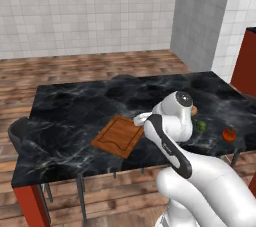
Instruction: Place the avocado, onion, tomato, and bell pepper on the cutting board.
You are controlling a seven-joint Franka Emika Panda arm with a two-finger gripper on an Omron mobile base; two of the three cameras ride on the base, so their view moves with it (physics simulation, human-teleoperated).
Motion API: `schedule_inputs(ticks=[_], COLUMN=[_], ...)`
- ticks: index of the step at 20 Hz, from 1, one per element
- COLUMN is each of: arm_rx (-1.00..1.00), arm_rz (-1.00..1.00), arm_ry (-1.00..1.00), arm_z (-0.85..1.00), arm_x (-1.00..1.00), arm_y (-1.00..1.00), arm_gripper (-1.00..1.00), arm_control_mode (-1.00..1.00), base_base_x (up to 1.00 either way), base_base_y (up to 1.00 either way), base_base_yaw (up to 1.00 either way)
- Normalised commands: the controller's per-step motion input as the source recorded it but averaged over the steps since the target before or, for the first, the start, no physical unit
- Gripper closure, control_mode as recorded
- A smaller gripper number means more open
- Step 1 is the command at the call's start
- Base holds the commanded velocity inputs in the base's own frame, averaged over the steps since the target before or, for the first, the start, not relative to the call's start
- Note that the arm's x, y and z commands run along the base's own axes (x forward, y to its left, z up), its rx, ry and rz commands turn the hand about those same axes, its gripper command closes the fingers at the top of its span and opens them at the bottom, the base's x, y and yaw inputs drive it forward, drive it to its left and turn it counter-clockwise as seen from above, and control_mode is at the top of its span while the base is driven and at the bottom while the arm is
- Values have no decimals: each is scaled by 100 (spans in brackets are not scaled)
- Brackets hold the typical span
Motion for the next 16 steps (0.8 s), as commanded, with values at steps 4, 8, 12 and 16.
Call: schedule_inputs(ticks=[4, 8, 12, 16], arm_rx=[-13, -8, -5, -5], arm_rz=[18, 19, 12, 1], arm_ry=[0, 3, 5, 12], arm_z=[24, 15, 1, -18], arm_x=[0, 1, 2, 8], arm_y=[76, 61, 38, 11], arm_gripper=[100, 100, 100, 100], arm_control_mode=[-100, -100, -100, -100], base_base_x=[0, 0, 0, 0], base_base_y=[0, 0, 0, 0], base_base_yaw=[0, 0, 0, 0])
